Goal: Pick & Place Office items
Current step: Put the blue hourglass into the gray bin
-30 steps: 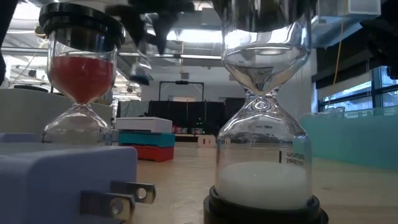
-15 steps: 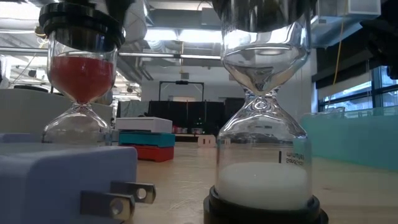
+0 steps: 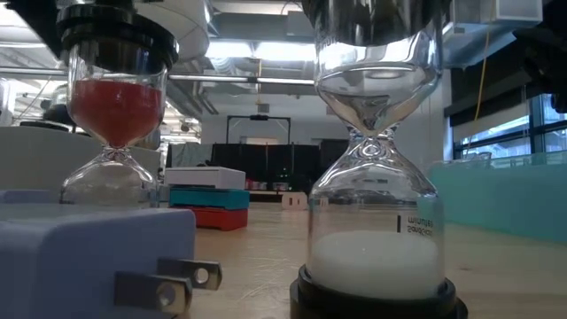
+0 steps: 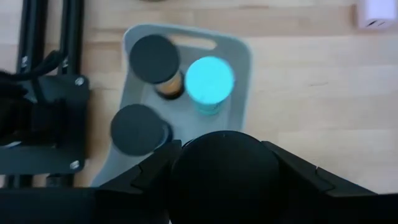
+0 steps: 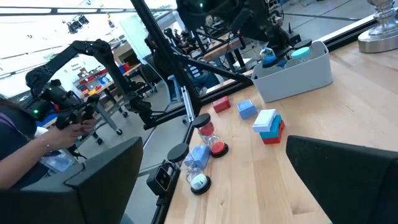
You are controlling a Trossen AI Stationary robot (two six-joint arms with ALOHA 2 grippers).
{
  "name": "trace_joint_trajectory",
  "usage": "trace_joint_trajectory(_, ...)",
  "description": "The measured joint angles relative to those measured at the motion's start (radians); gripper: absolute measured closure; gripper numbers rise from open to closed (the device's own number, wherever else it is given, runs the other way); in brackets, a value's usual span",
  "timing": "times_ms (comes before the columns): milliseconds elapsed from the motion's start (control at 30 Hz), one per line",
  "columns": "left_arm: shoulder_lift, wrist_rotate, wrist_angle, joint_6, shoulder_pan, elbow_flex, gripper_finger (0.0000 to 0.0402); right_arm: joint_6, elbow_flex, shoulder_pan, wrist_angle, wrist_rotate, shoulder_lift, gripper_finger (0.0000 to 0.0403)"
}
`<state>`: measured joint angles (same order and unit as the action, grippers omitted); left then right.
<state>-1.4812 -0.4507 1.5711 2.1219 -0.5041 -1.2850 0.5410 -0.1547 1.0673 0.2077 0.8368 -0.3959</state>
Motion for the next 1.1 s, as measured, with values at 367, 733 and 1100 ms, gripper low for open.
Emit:
trace_joint_trajectory(367, -0.001, 0.024, -0.001, 0.128, -0.117, 0.094, 0.0198, 0.0, 0.0, 0.0, 0.0, 0.0, 0.0, 0.0003)
trace_joint_trajectory(733, -0.001, 0.025, -0.001, 0.422, -0.298, 0.185, 0.0198, 0.0, 0.0, 0.0, 0.0, 0.0, 0.0, 0.0003)
trace_joint_trajectory(1100, -0.001, 0.049, -0.084, 0.528, -0.328, 0.325, 0.0196, 0.0, 0.0, 0.0, 0.0, 0.0, 0.0, 0.0003)
